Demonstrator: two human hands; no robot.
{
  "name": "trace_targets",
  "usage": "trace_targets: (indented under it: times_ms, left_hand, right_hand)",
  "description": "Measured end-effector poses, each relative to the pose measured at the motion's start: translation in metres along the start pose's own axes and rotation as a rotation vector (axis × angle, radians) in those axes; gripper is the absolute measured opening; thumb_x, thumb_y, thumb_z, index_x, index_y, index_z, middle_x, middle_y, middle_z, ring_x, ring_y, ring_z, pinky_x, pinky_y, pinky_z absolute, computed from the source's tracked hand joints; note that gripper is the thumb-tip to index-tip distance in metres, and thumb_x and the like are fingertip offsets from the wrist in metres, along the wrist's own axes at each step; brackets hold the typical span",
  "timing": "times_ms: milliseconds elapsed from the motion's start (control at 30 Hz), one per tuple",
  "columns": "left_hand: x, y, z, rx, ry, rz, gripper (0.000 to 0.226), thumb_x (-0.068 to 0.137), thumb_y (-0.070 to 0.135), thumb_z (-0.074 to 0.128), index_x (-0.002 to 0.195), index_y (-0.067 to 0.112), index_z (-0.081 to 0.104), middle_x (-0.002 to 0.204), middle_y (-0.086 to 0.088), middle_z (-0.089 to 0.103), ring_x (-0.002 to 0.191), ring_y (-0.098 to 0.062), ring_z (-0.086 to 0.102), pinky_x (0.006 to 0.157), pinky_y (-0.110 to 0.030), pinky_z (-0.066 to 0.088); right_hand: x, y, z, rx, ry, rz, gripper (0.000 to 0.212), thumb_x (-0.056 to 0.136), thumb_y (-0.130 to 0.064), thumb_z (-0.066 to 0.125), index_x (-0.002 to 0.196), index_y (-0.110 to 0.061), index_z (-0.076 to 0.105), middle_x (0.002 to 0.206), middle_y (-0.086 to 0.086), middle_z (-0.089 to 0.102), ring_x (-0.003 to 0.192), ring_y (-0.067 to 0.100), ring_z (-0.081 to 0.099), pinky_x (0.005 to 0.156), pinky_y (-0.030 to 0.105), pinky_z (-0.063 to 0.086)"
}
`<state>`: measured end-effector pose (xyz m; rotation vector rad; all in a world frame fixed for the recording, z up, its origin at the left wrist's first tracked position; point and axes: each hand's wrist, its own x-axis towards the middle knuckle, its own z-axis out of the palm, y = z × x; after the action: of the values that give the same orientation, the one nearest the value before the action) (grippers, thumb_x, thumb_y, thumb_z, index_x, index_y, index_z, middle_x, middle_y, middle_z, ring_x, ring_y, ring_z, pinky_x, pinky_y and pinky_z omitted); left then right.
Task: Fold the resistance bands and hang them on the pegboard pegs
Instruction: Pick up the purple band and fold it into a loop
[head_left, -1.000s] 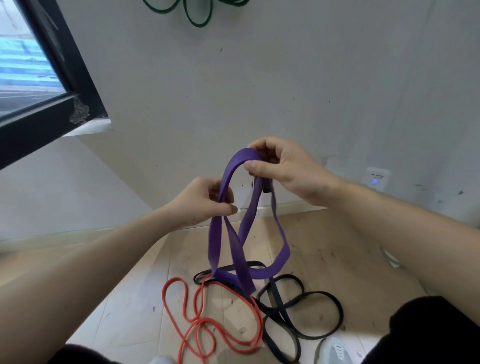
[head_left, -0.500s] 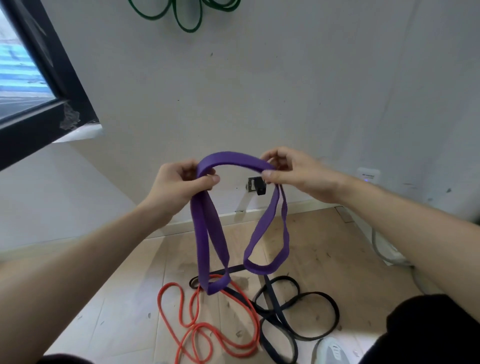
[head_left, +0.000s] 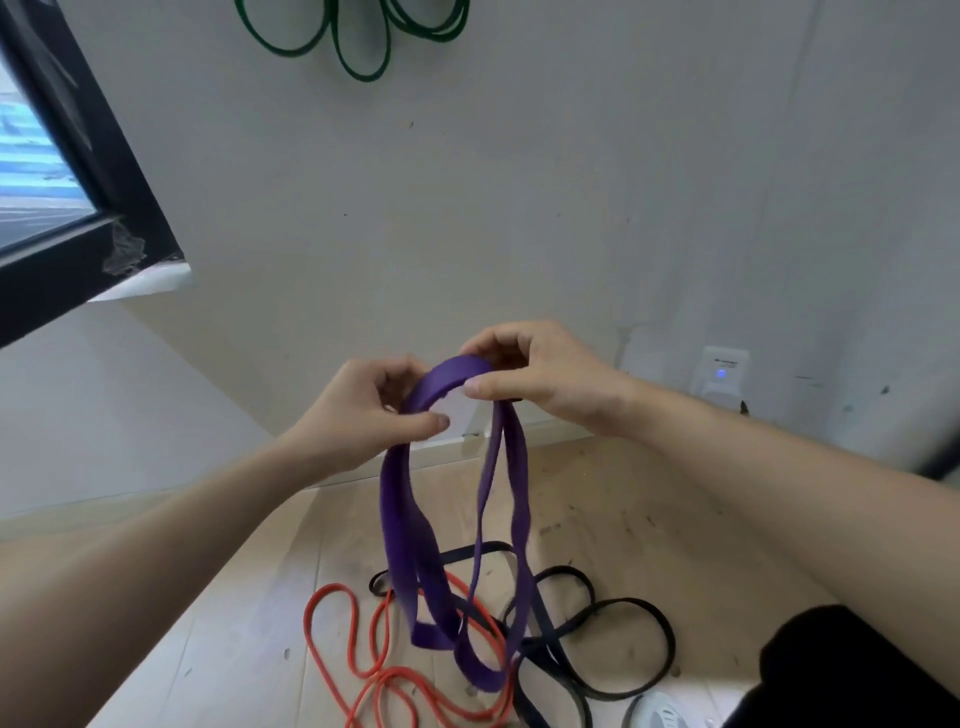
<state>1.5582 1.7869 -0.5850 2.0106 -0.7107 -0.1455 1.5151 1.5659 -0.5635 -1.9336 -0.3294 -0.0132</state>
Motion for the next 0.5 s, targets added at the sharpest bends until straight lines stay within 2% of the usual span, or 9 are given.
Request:
trace_targets:
  times_ms: [67,133,267,367,500]
  left_hand:
    - [0.001,-0.008,0.002,0.077,-0.039,-0.019,0.017,0.079,0.004,0.082,0.085,0.013,0.069,0.076,-0.005,0.07,0.069,-0.014,0.067,0.07,-0.033,0.058]
    - [0.002,-0.015,0.006,0.104,-0.079,-0.051,0.015,0.08,0.007,0.079,0.08,0.011,0.064,0.072,-0.004,0.067,0.067,-0.016,0.066,0.071,-0.039,0.059]
    - [0.0,-0.023,0.007,0.164,-0.152,-0.146,0.025,0.069,0.024,0.077,0.082,0.008,0.062,0.078,-0.018,0.067,0.076,-0.03,0.07,0.075,-0.047,0.061]
    - [-0.003,-0.03,0.006,0.165,-0.191,-0.17,0.018,0.071,0.017,0.075,0.085,0.012,0.065,0.084,-0.016,0.07,0.085,-0.031,0.071,0.079,-0.046,0.062]
    - [0.003,-0.036,0.0,0.132,-0.064,-0.196,0.016,0.083,0.003,0.075,0.094,0.012,0.068,0.087,-0.009,0.074,0.089,-0.026,0.072,0.078,-0.036,0.062]
  right_hand:
    - [0.001,-0.004,-0.002,0.043,0.044,-0.015,0.02,0.087,-0.007,0.075,0.105,-0.014,0.07,0.089,-0.003,0.071,0.077,0.001,0.064,0.073,0.018,0.05]
    - [0.002,-0.006,-0.002,0.082,0.074,-0.034,0.019,0.087,-0.005,0.074,0.104,-0.013,0.069,0.087,-0.003,0.069,0.075,0.002,0.063,0.074,0.02,0.051]
    - [0.004,-0.01,-0.009,0.172,0.151,-0.065,0.02,0.089,-0.004,0.071,0.105,-0.015,0.068,0.09,-0.002,0.069,0.078,0.004,0.064,0.079,0.027,0.056]
    - [0.005,-0.009,-0.021,0.214,0.227,-0.076,0.023,0.09,-0.003,0.07,0.111,-0.01,0.067,0.093,-0.002,0.068,0.081,0.004,0.064,0.084,0.024,0.054]
    - [0.004,-0.003,-0.033,0.23,0.282,-0.037,0.022,0.091,-0.002,0.069,0.112,-0.006,0.067,0.094,0.0,0.067,0.082,0.007,0.061,0.084,0.023,0.053]
